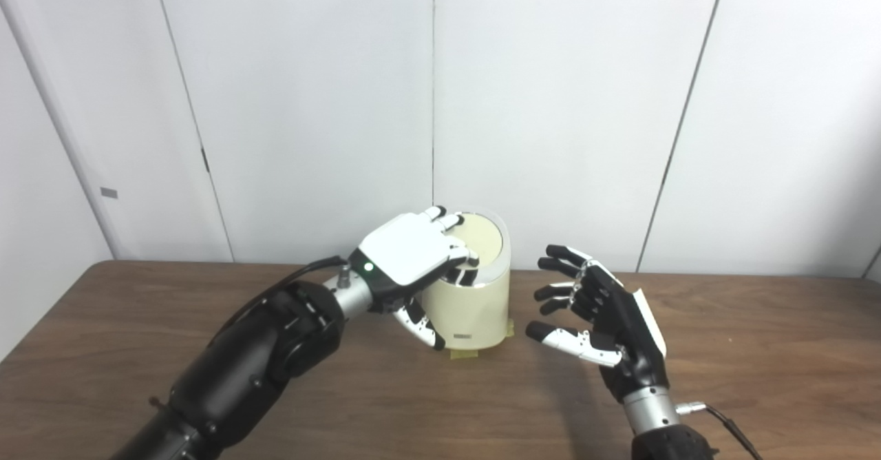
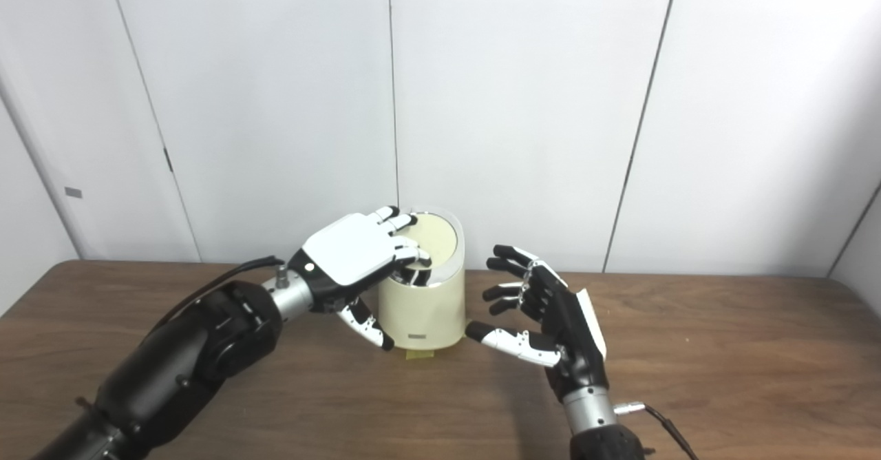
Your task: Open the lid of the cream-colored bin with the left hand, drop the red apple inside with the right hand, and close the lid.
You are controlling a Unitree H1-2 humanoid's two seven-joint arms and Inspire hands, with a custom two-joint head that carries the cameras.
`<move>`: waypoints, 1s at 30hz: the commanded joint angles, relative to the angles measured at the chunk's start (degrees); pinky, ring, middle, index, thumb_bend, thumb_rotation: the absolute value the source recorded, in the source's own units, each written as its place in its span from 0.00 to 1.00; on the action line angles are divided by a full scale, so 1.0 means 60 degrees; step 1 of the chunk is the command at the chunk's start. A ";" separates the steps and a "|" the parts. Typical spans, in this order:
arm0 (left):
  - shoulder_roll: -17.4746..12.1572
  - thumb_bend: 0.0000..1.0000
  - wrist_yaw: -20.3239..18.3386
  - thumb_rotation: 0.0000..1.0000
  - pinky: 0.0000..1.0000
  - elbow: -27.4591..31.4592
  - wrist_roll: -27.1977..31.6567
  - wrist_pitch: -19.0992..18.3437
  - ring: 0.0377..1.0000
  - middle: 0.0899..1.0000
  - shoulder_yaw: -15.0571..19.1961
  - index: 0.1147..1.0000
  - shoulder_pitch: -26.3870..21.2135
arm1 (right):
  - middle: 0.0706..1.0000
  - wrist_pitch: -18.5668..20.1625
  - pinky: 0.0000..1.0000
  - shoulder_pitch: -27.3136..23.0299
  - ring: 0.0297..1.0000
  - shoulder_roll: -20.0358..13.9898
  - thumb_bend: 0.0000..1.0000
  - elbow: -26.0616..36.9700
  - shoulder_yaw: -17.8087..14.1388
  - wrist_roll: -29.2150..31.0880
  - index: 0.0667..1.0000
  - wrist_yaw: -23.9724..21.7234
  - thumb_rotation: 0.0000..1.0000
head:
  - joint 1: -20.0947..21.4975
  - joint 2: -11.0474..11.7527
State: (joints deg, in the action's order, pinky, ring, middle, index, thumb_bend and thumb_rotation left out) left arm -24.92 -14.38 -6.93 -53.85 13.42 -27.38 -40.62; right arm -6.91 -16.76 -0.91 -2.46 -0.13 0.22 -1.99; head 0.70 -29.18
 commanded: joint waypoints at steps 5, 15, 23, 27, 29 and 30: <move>0.0353 0.85 0.0462 0.35 1.00 0.0769 0.2325 0.0134 0.97 0.83 0.1546 0.83 0.0214 | 0.71 -0.0100 0.50 -0.0268 0.57 -0.0008 0.86 0.0283 -0.0026 0.0048 0.72 0.0034 0.24 | 0.0001 -0.0022; 0.1346 0.79 0.0383 0.28 0.91 0.1487 0.6742 -0.1155 0.95 0.92 0.4294 0.90 0.1741 | 0.71 -0.0093 0.49 -0.0276 0.57 -0.0097 0.87 0.0251 -0.0083 -0.0007 0.72 0.0072 0.25 | 0.0019 -0.0046; 0.2040 0.79 0.0479 0.33 0.67 0.1397 0.8985 -0.1353 0.77 0.82 0.5276 0.84 0.3480 | 0.72 -0.0066 0.49 -0.0236 0.57 -0.0213 0.84 0.0230 -0.0105 -0.0032 0.73 0.0059 0.20 | 0.0080 -0.0070; 0.2190 0.73 0.0555 0.30 0.60 0.1294 0.9285 -0.0936 0.70 0.76 0.5308 0.79 0.4018 | 0.71 0.0000 0.49 -0.0204 0.57 -0.0246 0.84 0.0263 -0.0121 -0.0067 0.72 0.0085 0.19 | 0.0107 -0.0074; 0.2274 0.73 0.0575 0.30 0.56 0.1320 0.9489 -0.0921 0.67 0.73 0.5332 0.77 0.4209 | 0.71 0.0024 0.48 -0.0186 0.56 -0.0262 0.84 0.0291 -0.0128 -0.0092 0.72 0.0083 0.19 | 0.0145 -0.0082; 0.2309 0.73 0.0535 0.30 0.54 0.1321 0.9654 -0.0910 0.66 0.72 0.5347 0.76 0.4293 | 0.71 0.0036 0.48 -0.0178 0.56 -0.0272 0.84 0.0313 -0.0131 -0.0105 0.72 0.0081 0.19 | 0.0124 -0.0113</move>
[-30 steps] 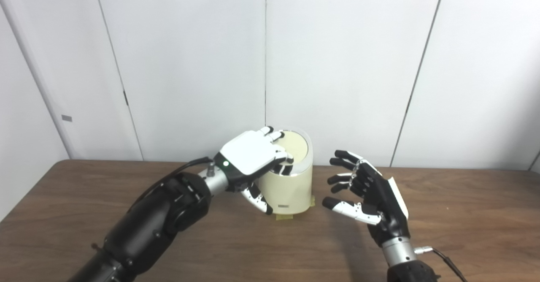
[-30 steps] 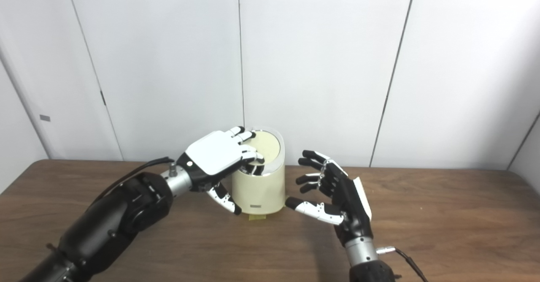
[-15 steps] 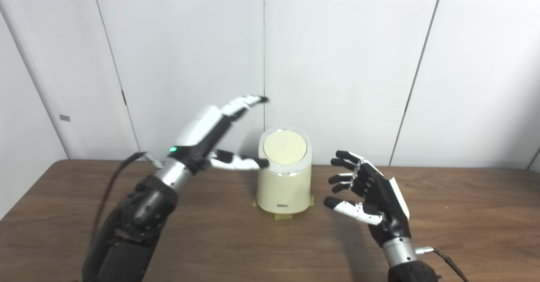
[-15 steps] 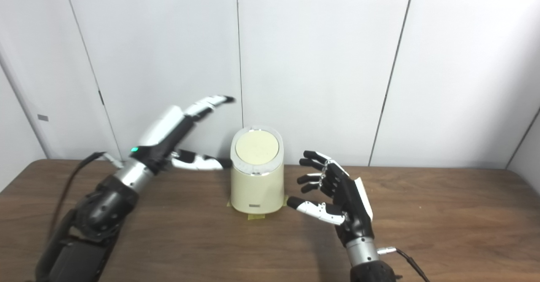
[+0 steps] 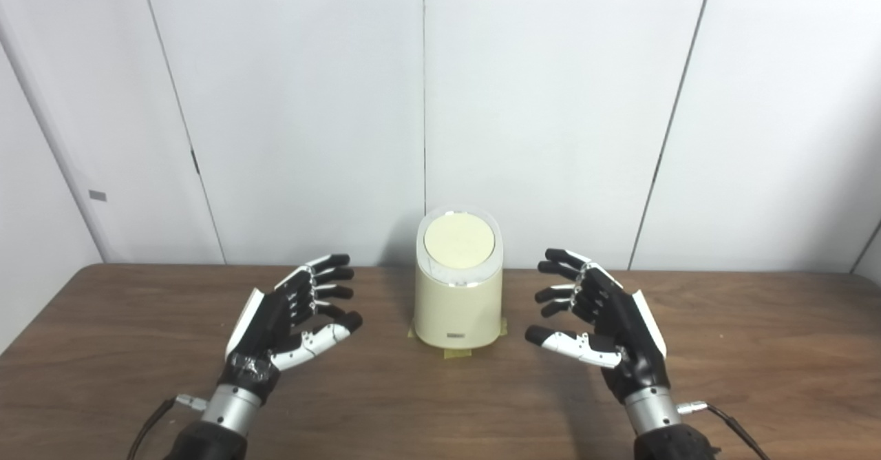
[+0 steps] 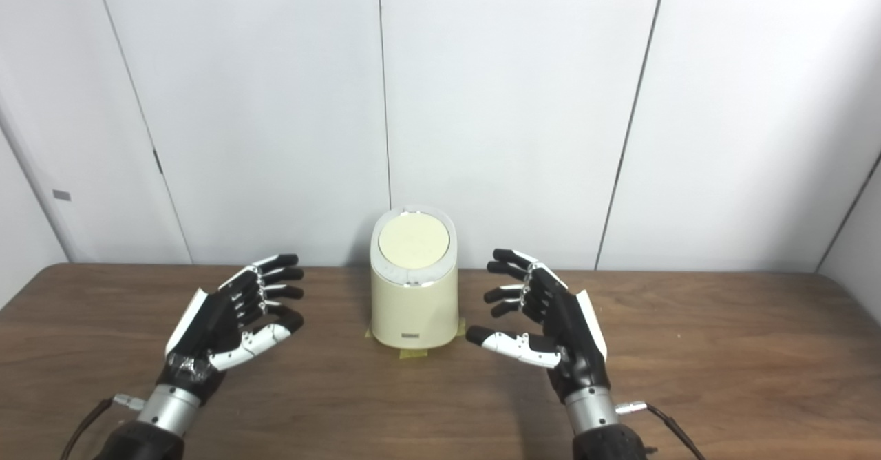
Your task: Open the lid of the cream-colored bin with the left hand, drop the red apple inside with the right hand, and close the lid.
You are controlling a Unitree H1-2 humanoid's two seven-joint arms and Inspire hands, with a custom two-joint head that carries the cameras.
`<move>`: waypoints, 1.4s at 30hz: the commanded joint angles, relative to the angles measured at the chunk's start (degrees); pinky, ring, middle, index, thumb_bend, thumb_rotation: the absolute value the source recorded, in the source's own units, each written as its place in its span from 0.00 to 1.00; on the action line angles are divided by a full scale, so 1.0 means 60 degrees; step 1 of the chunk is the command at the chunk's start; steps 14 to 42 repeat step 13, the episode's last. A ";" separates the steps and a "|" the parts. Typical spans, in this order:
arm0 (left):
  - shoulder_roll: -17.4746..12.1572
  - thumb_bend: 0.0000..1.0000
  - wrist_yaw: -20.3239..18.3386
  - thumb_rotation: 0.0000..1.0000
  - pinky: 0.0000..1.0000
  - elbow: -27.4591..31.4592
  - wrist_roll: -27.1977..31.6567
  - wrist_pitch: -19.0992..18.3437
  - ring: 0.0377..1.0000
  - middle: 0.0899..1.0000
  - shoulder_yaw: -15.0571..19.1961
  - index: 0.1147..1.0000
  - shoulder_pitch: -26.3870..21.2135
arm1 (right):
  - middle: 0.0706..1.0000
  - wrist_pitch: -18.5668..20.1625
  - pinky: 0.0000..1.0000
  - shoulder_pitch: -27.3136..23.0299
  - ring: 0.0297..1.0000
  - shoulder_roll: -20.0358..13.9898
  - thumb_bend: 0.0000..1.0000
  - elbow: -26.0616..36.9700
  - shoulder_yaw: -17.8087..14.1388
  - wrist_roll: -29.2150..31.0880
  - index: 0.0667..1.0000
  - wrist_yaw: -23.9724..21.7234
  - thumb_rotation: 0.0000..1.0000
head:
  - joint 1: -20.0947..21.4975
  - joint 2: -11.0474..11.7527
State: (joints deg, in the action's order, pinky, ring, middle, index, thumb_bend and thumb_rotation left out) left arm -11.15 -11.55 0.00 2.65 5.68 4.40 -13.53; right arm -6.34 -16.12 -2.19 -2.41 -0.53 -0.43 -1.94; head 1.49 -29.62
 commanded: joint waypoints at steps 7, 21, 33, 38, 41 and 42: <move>-0.0005 0.74 -0.0025 0.33 0.52 0.0107 0.0399 0.0313 0.66 0.73 -0.0039 0.76 -0.0104 | 0.71 0.0039 0.47 -0.0252 0.55 -0.0095 0.84 0.0315 -0.0090 0.0044 0.73 0.0047 0.19 | -0.0038 0.0001; 0.0032 0.75 -0.0020 0.32 0.53 0.0239 0.0390 0.0288 0.67 0.73 -0.0110 0.77 -0.0061 | 0.72 0.0061 0.48 -0.0218 0.56 -0.0123 0.85 0.0285 -0.0102 0.0051 0.73 0.0042 0.19 | -0.0074 0.0013; 0.0032 0.75 -0.0020 0.32 0.53 0.0239 0.0390 0.0288 0.67 0.73 -0.0110 0.77 -0.0061 | 0.72 0.0061 0.48 -0.0218 0.56 -0.0123 0.85 0.0285 -0.0102 0.0051 0.73 0.0042 0.19 | -0.0074 0.0013; 0.0032 0.75 -0.0020 0.32 0.53 0.0239 0.0390 0.0288 0.67 0.73 -0.0110 0.77 -0.0061 | 0.72 0.0061 0.48 -0.0218 0.56 -0.0123 0.85 0.0285 -0.0102 0.0051 0.73 0.0042 0.19 | -0.0074 0.0013; 0.0032 0.75 -0.0020 0.32 0.53 0.0239 0.0390 0.0288 0.67 0.73 -0.0110 0.77 -0.0061 | 0.72 0.0061 0.48 -0.0218 0.56 -0.0123 0.85 0.0285 -0.0102 0.0051 0.73 0.0042 0.19 | -0.0074 0.0013; 0.0032 0.75 -0.0020 0.32 0.53 0.0239 0.0390 0.0288 0.67 0.73 -0.0110 0.77 -0.0061 | 0.72 0.0061 0.48 -0.0218 0.56 -0.0123 0.85 0.0285 -0.0102 0.0051 0.73 0.0042 0.19 | -0.0074 0.0013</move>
